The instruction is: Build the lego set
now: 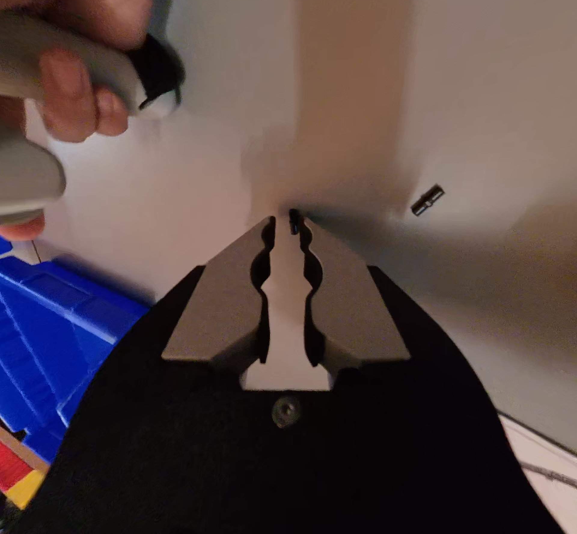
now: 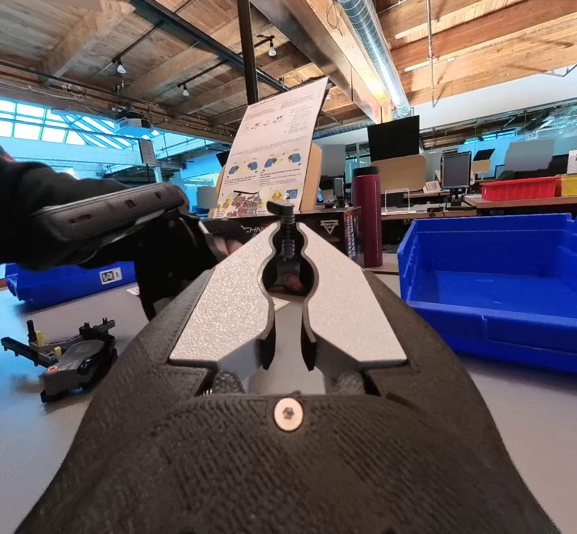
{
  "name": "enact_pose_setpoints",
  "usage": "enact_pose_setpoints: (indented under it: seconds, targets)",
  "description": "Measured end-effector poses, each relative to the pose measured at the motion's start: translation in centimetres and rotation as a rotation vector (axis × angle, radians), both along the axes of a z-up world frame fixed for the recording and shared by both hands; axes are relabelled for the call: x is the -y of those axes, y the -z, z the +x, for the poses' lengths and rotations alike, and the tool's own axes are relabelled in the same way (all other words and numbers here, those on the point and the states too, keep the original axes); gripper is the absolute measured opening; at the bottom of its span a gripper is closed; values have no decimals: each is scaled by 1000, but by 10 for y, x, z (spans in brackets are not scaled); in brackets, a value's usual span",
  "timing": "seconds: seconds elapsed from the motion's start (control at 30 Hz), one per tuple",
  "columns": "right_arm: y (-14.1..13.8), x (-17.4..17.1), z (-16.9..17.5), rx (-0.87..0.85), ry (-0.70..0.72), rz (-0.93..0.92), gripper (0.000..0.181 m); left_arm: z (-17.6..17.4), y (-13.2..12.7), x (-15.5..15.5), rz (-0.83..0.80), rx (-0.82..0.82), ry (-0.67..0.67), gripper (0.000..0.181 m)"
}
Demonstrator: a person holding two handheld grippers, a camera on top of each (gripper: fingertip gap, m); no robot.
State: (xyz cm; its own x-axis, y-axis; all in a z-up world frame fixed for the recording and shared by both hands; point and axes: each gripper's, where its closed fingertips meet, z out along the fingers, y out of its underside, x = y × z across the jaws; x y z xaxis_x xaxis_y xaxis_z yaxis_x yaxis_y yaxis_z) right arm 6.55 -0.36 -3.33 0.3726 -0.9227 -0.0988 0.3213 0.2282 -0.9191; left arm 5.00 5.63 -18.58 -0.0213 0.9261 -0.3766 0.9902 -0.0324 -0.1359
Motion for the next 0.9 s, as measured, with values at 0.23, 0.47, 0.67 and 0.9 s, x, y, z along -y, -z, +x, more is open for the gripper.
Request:
enact_pose_setpoints:
  seconds: [0.23, 0.47, 0.67, 0.9]
  targets:
    - [1, -3, 0, -5, -10, -11, 4, 1, 3, -4, 99, -72, -171, 3]
    - [0, -5, 0, -2, -32, -6, 4, 1, 4, -3, 169, -422, -474, 3]
    - [-1, -16, -5, 5, -129, 7, 4, 14, 3, -6, 117, -438, -559, 3]
    - [5, -42, -4, -95, -385, 109, 5, 12, -82, -21, -197, -556, -622, 3]
